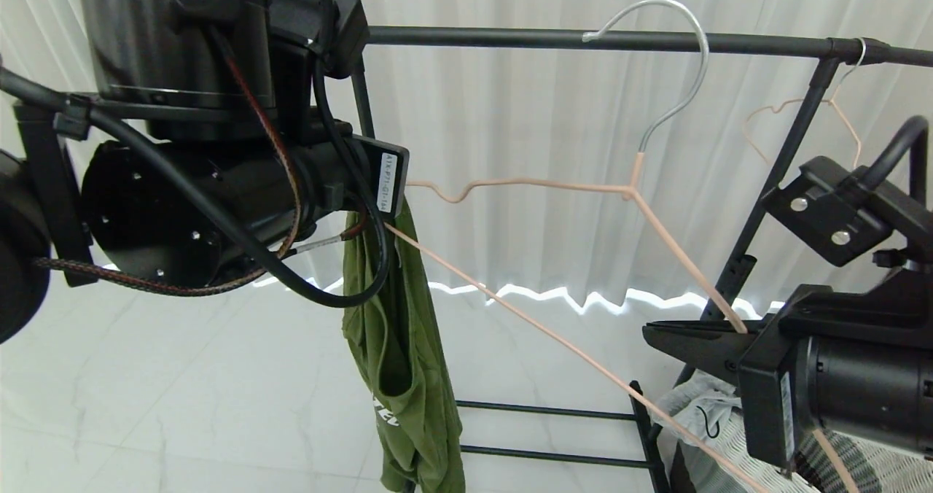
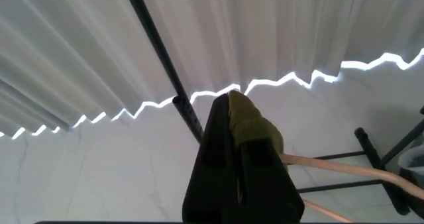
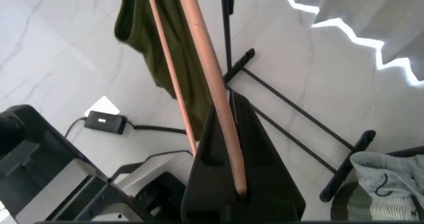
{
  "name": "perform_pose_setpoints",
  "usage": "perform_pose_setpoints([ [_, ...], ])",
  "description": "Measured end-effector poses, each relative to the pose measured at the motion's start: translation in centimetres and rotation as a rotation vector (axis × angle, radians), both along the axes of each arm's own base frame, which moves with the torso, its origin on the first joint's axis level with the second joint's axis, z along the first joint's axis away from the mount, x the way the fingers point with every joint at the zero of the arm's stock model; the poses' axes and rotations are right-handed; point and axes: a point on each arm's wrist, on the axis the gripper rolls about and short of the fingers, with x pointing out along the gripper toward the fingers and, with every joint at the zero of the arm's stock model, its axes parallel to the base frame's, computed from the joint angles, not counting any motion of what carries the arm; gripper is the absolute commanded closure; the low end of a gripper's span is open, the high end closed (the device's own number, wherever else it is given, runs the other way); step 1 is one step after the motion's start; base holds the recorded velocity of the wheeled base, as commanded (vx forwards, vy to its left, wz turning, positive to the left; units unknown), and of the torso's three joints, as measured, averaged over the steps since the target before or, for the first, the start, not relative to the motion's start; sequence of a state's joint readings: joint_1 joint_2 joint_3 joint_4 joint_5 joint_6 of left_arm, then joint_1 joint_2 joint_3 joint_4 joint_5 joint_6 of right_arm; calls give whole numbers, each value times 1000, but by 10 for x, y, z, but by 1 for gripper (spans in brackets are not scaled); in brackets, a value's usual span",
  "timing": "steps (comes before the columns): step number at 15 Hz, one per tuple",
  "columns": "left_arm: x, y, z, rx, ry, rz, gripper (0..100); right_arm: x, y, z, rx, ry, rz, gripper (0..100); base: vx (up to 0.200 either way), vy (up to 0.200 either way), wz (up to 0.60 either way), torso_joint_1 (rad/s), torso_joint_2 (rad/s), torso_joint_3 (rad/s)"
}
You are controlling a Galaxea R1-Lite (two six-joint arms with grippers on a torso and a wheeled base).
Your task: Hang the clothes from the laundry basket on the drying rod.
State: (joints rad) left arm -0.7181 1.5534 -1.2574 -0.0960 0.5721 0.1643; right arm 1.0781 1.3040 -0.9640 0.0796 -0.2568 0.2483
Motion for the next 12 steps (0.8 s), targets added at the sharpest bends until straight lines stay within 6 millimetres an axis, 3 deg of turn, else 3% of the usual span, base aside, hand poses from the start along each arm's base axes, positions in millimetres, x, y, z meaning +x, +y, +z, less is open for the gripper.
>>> perform_pose_setpoints([
  [6, -9, -14, 6, -17, -14, -56, 100, 10, 18, -1, 8, -1, -2, 100, 0, 0, 0, 0, 0, 0],
  [12, -19, -23, 18, -48, -44, -103, 100, 27, 51, -6, 12, -2, 0, 100, 0, 0, 0, 0, 0, 0],
])
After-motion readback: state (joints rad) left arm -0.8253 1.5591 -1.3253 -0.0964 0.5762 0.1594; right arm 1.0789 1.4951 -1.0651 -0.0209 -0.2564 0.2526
